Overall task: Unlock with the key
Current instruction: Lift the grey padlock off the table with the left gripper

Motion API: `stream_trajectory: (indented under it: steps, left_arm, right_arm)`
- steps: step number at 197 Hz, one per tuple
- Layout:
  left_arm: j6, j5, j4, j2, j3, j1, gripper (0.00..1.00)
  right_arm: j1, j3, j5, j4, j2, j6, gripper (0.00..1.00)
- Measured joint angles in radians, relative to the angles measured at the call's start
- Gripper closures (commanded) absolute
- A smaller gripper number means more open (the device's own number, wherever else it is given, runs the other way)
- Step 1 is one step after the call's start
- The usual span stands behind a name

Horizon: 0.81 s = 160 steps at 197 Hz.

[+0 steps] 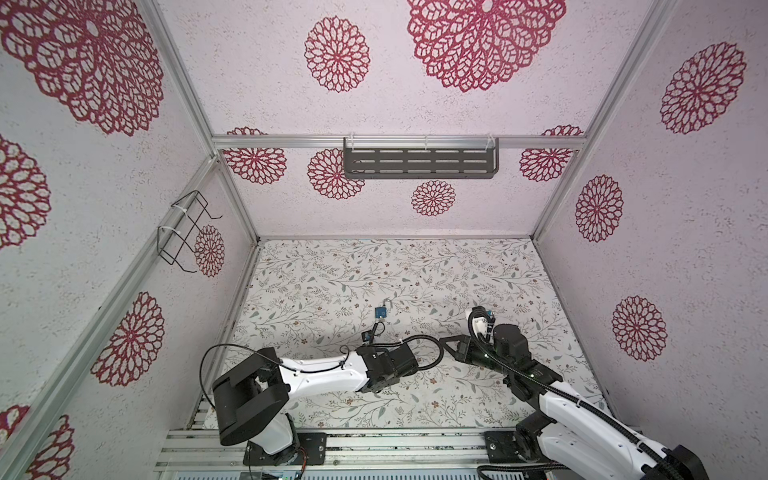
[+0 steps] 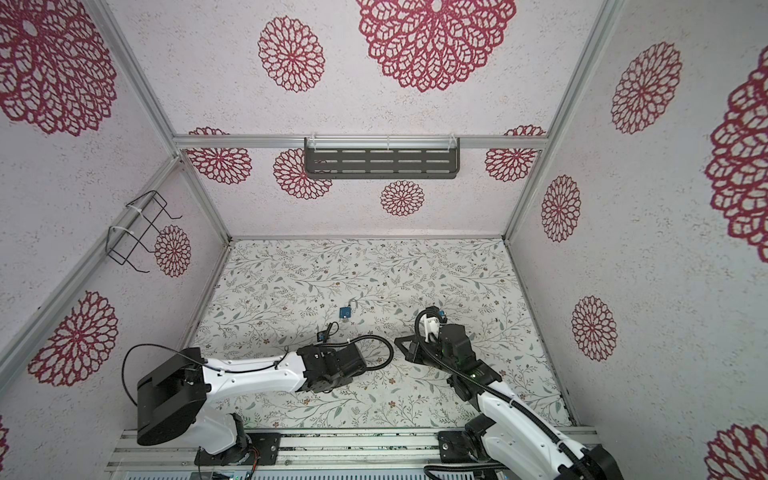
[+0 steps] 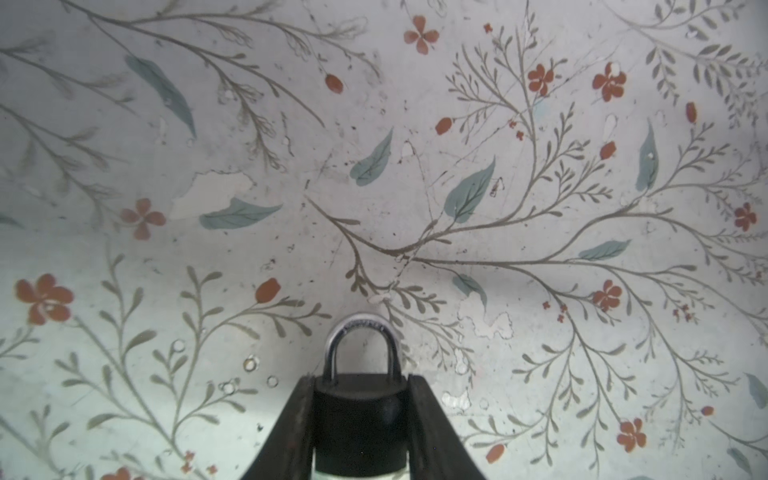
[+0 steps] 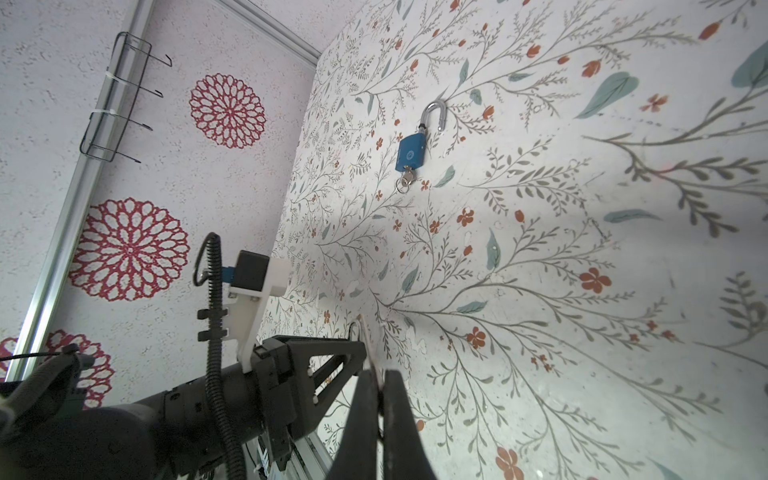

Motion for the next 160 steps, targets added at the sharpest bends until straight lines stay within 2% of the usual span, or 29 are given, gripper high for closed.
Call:
stream_trajectory:
  steps: [78, 160]
  left_arm:
    - [-0.019, -0.035, 0.08, -0.284, -0.114, 0.098, 0.83]
    - [-0.089, -0.067, 0.154, -0.462, -0.19, 0.163, 0.89]
  right_arm:
    - [0.031, 0.09, 0.021, -0.045, 0.071, -0.038, 1.0]
    - [0.263, 0.111, 0.233, 0.011, 0.131, -0.046, 1.0]
